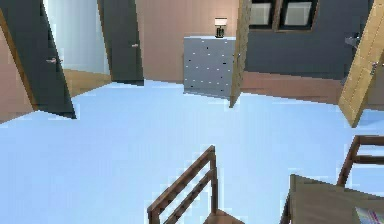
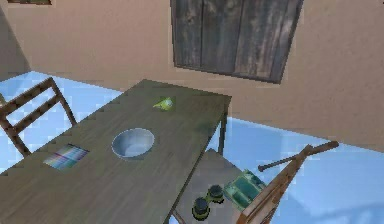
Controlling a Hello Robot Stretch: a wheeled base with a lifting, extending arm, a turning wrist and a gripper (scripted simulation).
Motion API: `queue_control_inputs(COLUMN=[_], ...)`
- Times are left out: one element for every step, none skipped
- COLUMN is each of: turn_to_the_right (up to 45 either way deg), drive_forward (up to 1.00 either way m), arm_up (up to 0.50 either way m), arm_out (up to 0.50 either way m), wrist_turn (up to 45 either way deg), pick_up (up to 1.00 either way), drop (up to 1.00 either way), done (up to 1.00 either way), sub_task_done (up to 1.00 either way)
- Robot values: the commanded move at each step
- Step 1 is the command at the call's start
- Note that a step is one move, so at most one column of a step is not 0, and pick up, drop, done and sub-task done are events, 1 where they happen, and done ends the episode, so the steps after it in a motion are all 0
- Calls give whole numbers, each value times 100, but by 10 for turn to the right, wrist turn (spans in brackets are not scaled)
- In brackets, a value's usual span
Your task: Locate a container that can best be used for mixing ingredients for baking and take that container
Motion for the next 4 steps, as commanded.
queue_control_inputs(turn_to_the_right=[-150, 0, 0, 0], drive_forward=[0, 0, 0, 0], arm_up=[0, 50, 38, 0], arm_out=[0, 0, 0, 34], wrist_turn=[0, 0, 0, 0], pick_up=[0, 0, 0, 0], drop=[0, 0, 0, 0], done=[0, 0, 0, 0], sub_task_done=[0, 0, 0, 0])
